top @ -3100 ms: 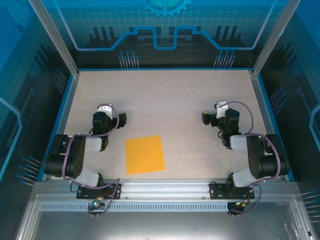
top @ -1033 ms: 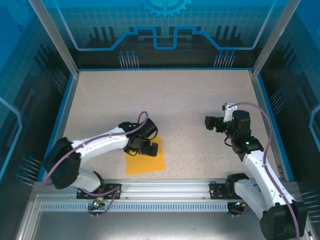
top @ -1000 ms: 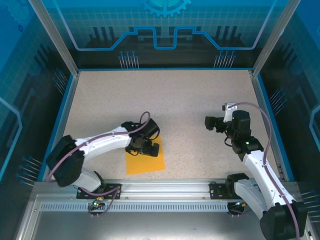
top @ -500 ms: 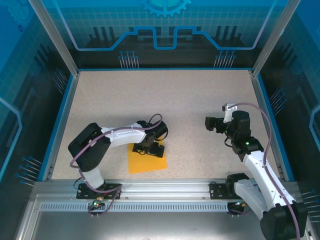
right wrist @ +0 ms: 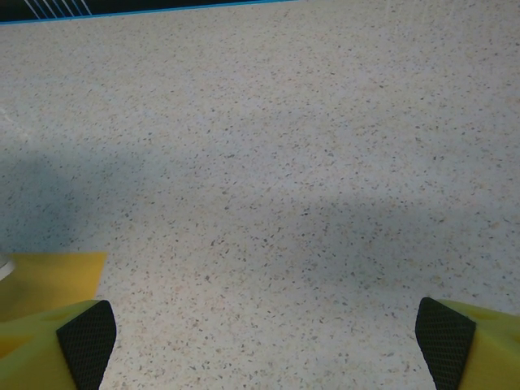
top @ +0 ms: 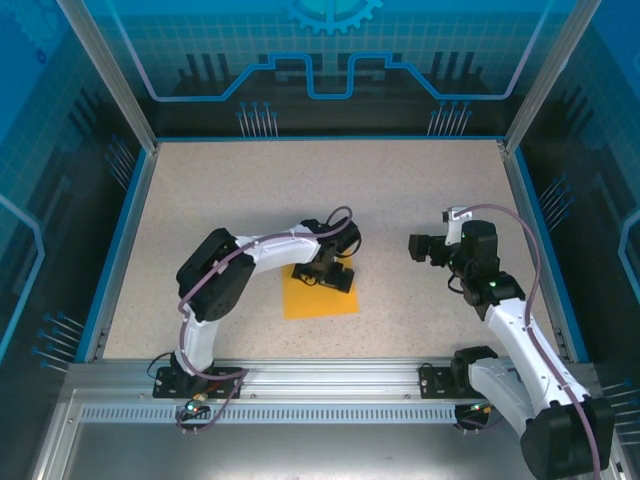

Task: Fold a paper plane with a square sheet of paper (fold left side to right side)
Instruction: Move the square sheet of paper to the center of the table, then pick up the square sheet of paper from the center of the table.

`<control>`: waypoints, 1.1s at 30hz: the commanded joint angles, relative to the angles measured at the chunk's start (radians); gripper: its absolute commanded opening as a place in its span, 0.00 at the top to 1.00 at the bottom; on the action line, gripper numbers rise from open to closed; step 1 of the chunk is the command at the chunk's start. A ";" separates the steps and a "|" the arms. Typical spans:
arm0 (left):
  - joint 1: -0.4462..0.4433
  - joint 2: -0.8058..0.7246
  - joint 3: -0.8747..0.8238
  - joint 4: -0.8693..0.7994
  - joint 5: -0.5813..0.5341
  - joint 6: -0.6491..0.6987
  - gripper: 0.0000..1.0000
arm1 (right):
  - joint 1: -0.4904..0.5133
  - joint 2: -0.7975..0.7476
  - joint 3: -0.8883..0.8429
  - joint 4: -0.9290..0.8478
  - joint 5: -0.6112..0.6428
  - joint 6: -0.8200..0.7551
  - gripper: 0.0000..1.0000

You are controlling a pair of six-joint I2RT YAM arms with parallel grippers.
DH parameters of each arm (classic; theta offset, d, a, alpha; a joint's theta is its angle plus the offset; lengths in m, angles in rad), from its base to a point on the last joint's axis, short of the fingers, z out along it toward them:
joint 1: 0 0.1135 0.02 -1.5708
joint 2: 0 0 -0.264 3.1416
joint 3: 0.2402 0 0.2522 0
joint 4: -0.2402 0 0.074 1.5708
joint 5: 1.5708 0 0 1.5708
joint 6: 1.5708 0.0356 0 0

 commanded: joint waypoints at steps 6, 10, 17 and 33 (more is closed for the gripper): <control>0.037 0.034 0.122 0.017 0.051 0.077 0.01 | 0.027 0.041 0.004 -0.014 -0.076 0.037 0.01; 0.053 -0.064 0.075 0.051 0.100 0.082 0.01 | 0.052 0.119 0.041 -0.021 -0.141 0.060 0.01; 0.136 -0.309 -0.173 0.155 0.219 0.001 0.01 | 0.203 0.426 0.209 -0.049 -0.186 0.070 0.01; 0.160 -0.380 -0.499 0.325 0.373 -0.125 0.11 | 0.410 1.038 0.644 -0.210 -0.159 0.117 0.16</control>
